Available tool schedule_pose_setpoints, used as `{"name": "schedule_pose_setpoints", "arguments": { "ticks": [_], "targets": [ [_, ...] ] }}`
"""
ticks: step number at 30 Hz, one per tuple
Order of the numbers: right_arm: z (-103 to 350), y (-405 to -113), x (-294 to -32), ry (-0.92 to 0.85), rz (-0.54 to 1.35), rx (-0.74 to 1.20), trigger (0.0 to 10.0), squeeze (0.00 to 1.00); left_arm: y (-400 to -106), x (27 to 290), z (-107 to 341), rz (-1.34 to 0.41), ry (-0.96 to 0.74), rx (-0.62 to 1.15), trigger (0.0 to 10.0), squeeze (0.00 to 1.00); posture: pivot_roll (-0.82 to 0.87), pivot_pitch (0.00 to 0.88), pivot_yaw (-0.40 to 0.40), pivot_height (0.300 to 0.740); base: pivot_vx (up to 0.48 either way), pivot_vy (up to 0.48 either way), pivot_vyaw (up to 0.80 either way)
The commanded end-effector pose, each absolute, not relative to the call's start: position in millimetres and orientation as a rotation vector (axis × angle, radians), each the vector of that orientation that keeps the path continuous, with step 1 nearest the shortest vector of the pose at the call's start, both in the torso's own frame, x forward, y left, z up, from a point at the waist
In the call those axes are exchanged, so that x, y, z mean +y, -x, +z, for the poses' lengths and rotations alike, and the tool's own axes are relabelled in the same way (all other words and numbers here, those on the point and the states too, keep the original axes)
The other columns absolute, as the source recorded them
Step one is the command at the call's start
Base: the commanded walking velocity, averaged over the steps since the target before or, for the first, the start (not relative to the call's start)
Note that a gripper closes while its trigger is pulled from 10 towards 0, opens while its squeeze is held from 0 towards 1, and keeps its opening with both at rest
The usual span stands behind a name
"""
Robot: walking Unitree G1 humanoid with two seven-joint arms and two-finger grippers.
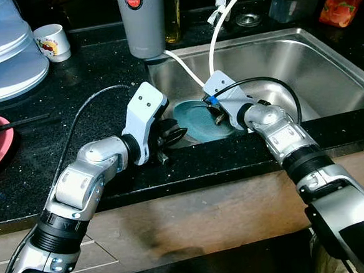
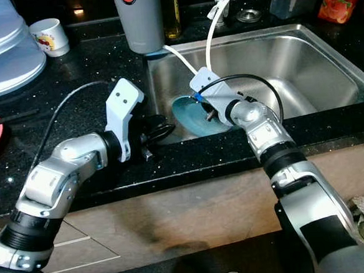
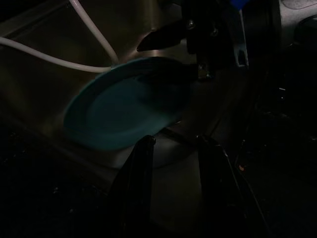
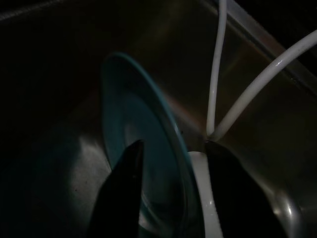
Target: Kitchen organization
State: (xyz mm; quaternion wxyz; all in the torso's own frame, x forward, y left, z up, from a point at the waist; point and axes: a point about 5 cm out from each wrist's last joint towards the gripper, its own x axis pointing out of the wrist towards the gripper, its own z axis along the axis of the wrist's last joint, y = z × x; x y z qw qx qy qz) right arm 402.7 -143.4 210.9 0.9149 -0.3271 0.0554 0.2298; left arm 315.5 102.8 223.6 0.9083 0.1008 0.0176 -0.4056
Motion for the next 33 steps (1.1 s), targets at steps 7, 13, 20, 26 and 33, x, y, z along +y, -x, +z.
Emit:
{"name": "schedule_pose_setpoints", "arguments": {
  "ticks": [7,13,20,26,33],
  "targets": [
    [232,-408,-142,0.644,0.390,0.003,10.0,0.00,-321,115,233,-0.753,-0.199,0.028,10.0,0.00,0.03,0.114,0.044,0.740,0.000,0.000,0.00],
    [263,-406,-140,0.461,0.348,-0.164,10.0,0.00,-337,167,272,-0.430,-0.136,-0.076,10.0,0.00,0.03,0.116,0.039,0.740,0.000,0.000,0.00],
    [267,-403,-133,0.381,0.373,-0.205,10.0,0.00,-339,214,293,-0.221,-0.161,-0.113,10.0,0.00,0.04,0.116,0.030,0.740,0.000,0.000,0.00],
    [271,-398,-126,0.281,0.407,-0.234,10.0,0.00,-337,229,292,-0.131,-0.184,-0.069,10.0,0.56,0.04,0.116,0.024,0.740,0.000,0.000,0.00],
    [270,-395,-123,0.228,0.433,-0.229,10.0,0.00,-340,235,288,-0.056,-0.214,-0.028,10.0,0.00,0.05,0.122,0.019,0.740,0.000,0.000,0.00]
  ]
}}
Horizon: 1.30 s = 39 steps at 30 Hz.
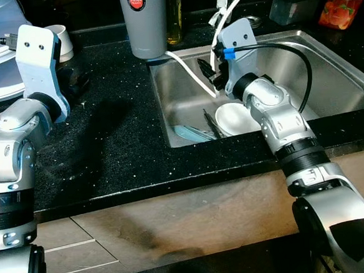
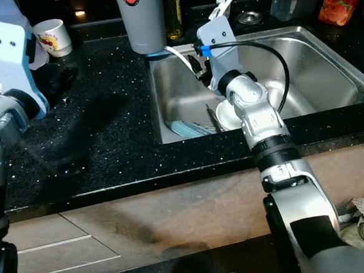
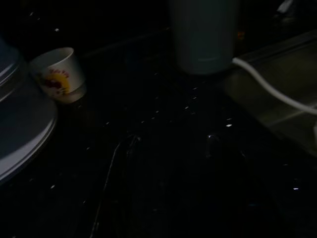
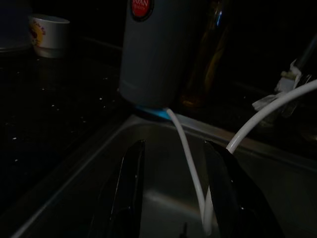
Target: Kitchen organization
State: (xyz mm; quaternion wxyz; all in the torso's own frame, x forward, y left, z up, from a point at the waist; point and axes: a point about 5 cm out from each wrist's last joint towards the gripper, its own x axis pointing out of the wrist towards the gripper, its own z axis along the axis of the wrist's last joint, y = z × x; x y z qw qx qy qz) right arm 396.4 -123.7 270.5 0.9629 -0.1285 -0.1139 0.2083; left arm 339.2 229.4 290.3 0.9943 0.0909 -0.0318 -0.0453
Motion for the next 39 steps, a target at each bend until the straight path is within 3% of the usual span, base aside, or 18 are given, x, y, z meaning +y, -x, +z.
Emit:
{"name": "schedule_pose_setpoints", "arguments": {
  "ticks": [1,7,14,27,39],
  "targets": [
    [270,-395,-122,0.222,0.436,-0.227,10.0,0.00,-341,235,284,-0.043,-0.259,-0.006,10.0,0.00,0.05,0.122,0.019,0.740,0.000,0.000,0.00],
    [262,-390,-116,0.181,0.485,-0.184,10.0,0.00,-340,234,245,-0.015,-0.627,0.177,10.0,0.00,0.04,0.123,0.025,0.740,0.000,0.000,0.00],
    [260,-382,-110,0.127,0.559,-0.147,10.0,0.00,-339,251,232,0.045,-0.847,0.257,10.0,0.00,0.04,0.126,0.025,0.740,0.000,0.000,0.00],
    [262,-374,-107,0.023,0.600,-0.109,10.0,0.00,-331,277,230,0.131,-1.079,0.316,10.0,0.00,0.04,0.128,0.025,0.740,0.000,0.000,0.00],
    [263,-372,-107,0.008,0.599,-0.094,10.0,0.00,-331,290,216,0.156,-1.149,0.354,10.0,0.00,0.04,0.126,0.027,0.740,0.000,0.000,0.00]
  ]
}}
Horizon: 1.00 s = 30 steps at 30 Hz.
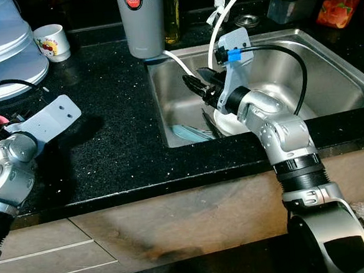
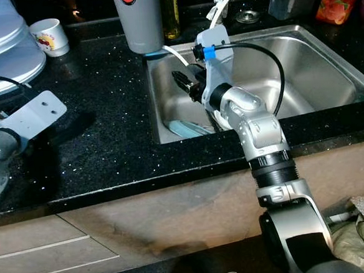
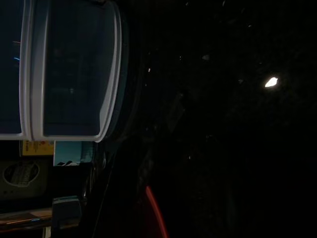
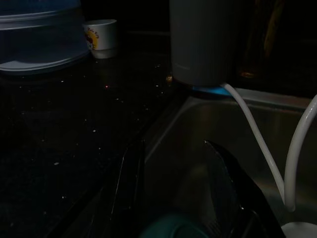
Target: Kitchen organization
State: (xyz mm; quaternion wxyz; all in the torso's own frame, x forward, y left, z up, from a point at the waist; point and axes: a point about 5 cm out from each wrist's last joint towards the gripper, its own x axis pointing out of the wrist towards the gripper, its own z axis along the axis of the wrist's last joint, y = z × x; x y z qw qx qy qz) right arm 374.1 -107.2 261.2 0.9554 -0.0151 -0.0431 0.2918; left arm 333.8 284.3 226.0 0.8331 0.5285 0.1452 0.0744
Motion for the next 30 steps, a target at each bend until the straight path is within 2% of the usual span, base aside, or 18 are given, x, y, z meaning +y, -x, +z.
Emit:
{"name": "schedule_pose_setpoints", "arguments": {
  "ticks": [1,6,9,10,11,12,13,14,15,17,18,26,27,30],
  "targets": [
    [262.9,-372.0,-106.6,0.008,0.598,-0.094,10.0,0.00,-330.9,290.3,215.2,0.160,-1.152,0.351,10.0,0.00,0.04,0.126,0.027,0.740,0.000,0.000,0.00],
    [263.6,-371.6,-107.0,0.003,0.592,-0.096,10.0,0.00,-332.5,292.4,217.6,0.194,-1.185,0.297,10.0,0.00,0.04,0.126,0.026,0.740,0.000,0.000,0.00],
    [263.8,-371.4,-107.3,-0.001,0.587,-0.096,10.0,0.00,-333.6,293.1,218.7,0.207,-1.194,0.261,8.4,0.00,0.04,0.125,0.026,0.740,0.000,0.000,0.00],
    [263.9,-371.4,-107.4,-0.002,0.587,-0.095,10.0,0.00,-333.6,293.0,218.3,0.206,-1.191,0.261,5.1,0.00,0.04,0.125,0.026,0.740,0.000,0.000,0.00],
    [263.9,-371.3,-107.5,-0.003,0.585,-0.095,10.0,0.00,-333.5,292.8,217.4,0.203,-1.188,0.262,3.0,0.00,0.04,0.125,0.026,0.740,0.000,0.000,0.00],
    [263.9,-371.3,-107.5,-0.003,0.585,-0.095,10.0,0.00,-333.5,292.8,217.4,0.203,-1.188,0.262,3.0,0.00,0.04,0.125,0.026,0.740,0.000,0.000,0.00],
    [263.8,-371.3,-107.6,-0.004,0.585,-0.095,10.0,0.00,-333.6,292.6,216.7,0.201,-1.185,0.263,1.9,0.00,0.04,0.125,0.026,0.740,0.000,0.000,0.00],
    [263.8,-371.2,-107.7,-0.005,0.584,-0.095,10.0,0.00,-333.6,292.5,216.3,0.200,-1.184,0.264,1.9,0.00,0.04,0.125,0.026,0.740,0.000,0.000,0.00],
    [263.8,-371.2,-107.8,-0.005,0.584,-0.094,10.0,0.00,-333.7,292.4,215.7,0.199,-1.185,0.263,0.2,0.00,0.04,0.125,0.026,0.740,0.000,0.000,0.00],
    [263.8,-370.9,-108.0,-0.004,0.583,-0.093,10.0,0.00,-334.1,292.6,214.3,0.199,-1.187,0.259,0.4,0.00,0.04,0.125,0.026,0.740,0.000,0.000,0.00],
    [263.4,-370.9,-108.1,-0.005,0.582,-0.092,10.0,0.00,-334.3,292.5,213.6,0.199,-1.187,0.258,0.0,0.00,0.04,0.118,0.027,0.740,0.000,0.000,0.00],
    [262.4,-370.4,-108.5,-0.007,0.582,-0.089,10.0,0.00,-334.3,292.5,210.9,0.198,-1.192,0.251,0.0,0.00,0.04,0.111,0.027,0.740,0.000,0.000,0.00],
    [262.3,-370.2,-108.6,-0.007,0.582,-0.089,10.0,0.00,-334.4,292.7,210.9,0.202,-1.193,0.247,0.3,0.00,0.04,0.111,0.027,0.740,0.000,0.000,0.00],
    [262.2,-370.1,-108.7,-0.007,0.581,-0.089,10.0,0.00,-334.5,293.1,211.0,0.206,-1.194,0.242,0.4,0.00,0.04,0.109,0.027,0.740,0.000,0.000,0.00]
  ]
}}
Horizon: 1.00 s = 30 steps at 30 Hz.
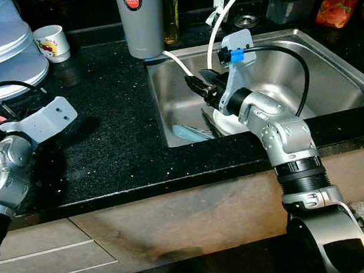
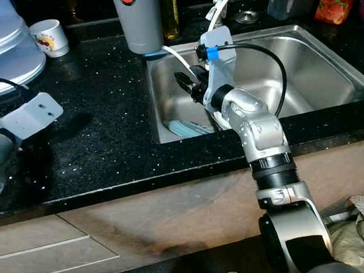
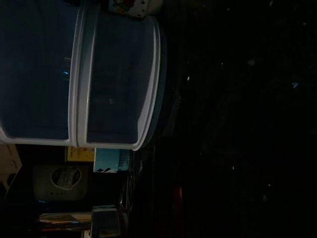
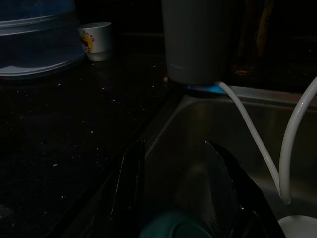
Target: Kitchen organization
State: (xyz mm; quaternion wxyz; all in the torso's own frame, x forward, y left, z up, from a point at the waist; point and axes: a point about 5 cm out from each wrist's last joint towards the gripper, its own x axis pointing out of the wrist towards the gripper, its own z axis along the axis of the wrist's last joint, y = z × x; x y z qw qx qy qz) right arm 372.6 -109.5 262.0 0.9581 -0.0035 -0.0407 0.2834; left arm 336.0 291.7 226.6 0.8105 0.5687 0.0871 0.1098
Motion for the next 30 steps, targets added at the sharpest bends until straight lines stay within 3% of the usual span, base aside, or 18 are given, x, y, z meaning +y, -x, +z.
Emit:
{"name": "schedule_pose_setpoints", "arguments": {
  "ticks": [1,5,30],
  "targets": [
    [262,-370,-109,-0.008,0.580,-0.089,10.0,0.00,-335,293,212,0.210,-1.196,0.235,0.4,0.00,0.04,0.110,0.028,0.740,0.000,0.000,0.00],
    [263,-370,-109,-0.014,0.577,-0.088,10.0,0.00,-336,292,215,0.215,-1.199,0.201,0.0,0.00,0.04,0.112,0.027,0.740,0.000,0.000,0.00],
    [265,-372,-112,-0.053,0.557,-0.087,10.0,0.00,-342,259,248,0.132,-1.215,-0.164,0.0,0.00,0.04,0.123,0.025,0.740,0.000,0.000,0.00]
  ]
}}
